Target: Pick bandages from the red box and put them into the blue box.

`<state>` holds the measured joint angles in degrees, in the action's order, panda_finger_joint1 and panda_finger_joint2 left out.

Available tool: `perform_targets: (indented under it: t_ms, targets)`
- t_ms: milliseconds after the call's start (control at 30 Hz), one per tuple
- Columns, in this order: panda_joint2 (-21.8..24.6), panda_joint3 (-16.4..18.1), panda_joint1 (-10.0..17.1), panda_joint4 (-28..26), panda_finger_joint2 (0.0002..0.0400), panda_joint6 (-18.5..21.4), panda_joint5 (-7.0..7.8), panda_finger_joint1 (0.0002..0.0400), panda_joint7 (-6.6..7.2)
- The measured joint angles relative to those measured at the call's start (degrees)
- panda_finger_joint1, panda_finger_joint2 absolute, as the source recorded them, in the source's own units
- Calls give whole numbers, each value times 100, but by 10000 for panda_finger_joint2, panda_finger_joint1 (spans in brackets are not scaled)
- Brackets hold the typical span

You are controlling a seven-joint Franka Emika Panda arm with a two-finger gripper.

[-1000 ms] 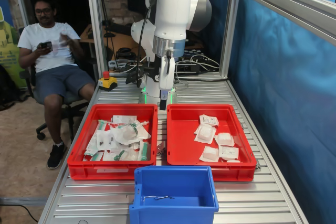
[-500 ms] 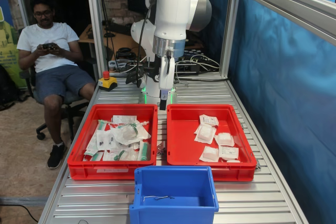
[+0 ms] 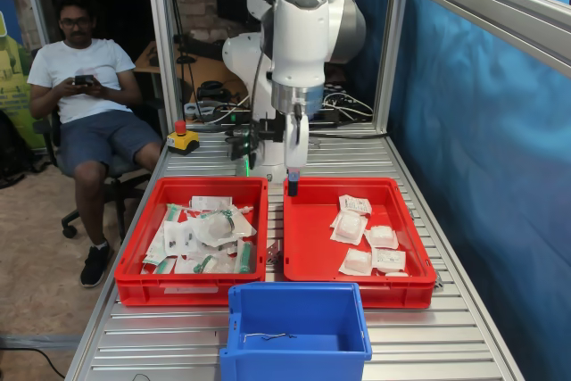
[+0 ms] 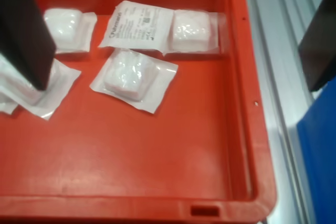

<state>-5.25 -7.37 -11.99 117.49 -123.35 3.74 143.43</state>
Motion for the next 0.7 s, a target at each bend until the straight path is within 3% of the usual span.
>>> perform_targets:
  t_ms: [300,500,700]
  targets:
    - [0,141,-154,561,400,-559,-344,400,0]
    - [-18,177,-258,795,400,-904,-459,400,0]
    - [-246,209,-412,924,400,-1545,-736,400,0]
